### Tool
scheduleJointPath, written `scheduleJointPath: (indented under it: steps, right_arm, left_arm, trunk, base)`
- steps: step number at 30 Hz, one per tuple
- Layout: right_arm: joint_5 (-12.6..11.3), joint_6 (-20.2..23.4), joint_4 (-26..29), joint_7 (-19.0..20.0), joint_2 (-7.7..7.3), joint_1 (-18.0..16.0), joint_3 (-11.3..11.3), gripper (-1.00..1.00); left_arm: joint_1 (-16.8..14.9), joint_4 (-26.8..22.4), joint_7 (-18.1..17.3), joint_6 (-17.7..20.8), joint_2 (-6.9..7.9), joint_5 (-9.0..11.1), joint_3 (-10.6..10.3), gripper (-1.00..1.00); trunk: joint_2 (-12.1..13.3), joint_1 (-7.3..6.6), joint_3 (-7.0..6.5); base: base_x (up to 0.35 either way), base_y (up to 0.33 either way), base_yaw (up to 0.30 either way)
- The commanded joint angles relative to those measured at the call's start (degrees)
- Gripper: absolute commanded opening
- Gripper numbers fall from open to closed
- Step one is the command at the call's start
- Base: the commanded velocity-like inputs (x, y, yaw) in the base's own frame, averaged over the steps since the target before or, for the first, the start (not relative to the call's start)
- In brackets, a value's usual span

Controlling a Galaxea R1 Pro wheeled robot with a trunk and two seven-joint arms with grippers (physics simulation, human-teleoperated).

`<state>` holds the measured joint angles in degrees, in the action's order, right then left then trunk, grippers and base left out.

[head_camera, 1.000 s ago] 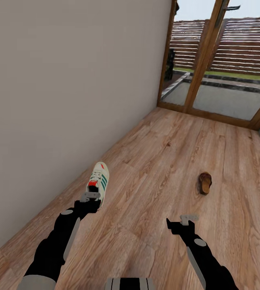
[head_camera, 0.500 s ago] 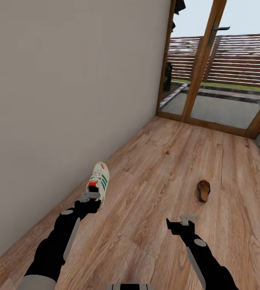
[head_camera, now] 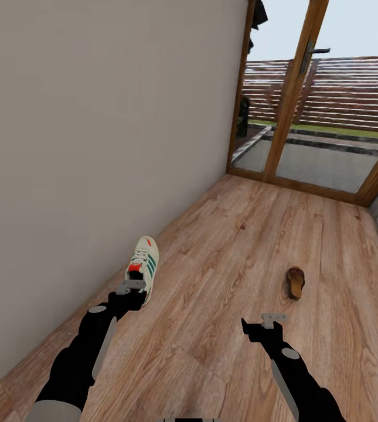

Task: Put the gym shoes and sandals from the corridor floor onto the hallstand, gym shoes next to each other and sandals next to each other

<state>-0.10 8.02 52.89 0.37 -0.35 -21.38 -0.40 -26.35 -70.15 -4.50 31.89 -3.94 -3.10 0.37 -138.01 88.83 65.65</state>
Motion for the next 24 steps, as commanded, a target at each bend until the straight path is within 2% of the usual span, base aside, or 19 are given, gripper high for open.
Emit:
scheduleJointPath:
  steps: [1,6,12,24]
  right_arm:
    - [0.0,0.3,0.1,0.1,0.00,0.0,0.0,1.00]
    - [0.0,0.3,0.1,0.1,-0.04,0.1,0.0,1.00]
    - [-0.1,0.4,0.2,0.1,-0.08,0.1,0.0,1.00]
    - [-0.1,0.4,0.2,0.1,-0.04,0.1,0.0,1.00]
  left_arm:
    - [0.0,-0.1,-0.3,0.3,-0.02,-0.3,0.0,-1.00]
    - [0.0,-0.1,-0.3,0.3,-0.02,-0.3,0.0,-1.00]
    - [0.0,0.0,-0.3,0.3,-0.05,-0.3,0.0,-1.00]
    - [0.0,0.0,-0.3,0.3,-0.11,-0.2,0.0,-1.00]
  trunk:
    - [0.0,-0.01,0.04]
    - [0.0,-0.01,0.03]
    - [0.0,-0.01,0.02]
    - [0.0,-0.01,-0.36]
  base:
    - [0.000,0.000,0.000]
    - [0.029,0.000,0.000]
    - [0.227,0.000,-0.010]
    - [0.340,-0.003,-0.230]
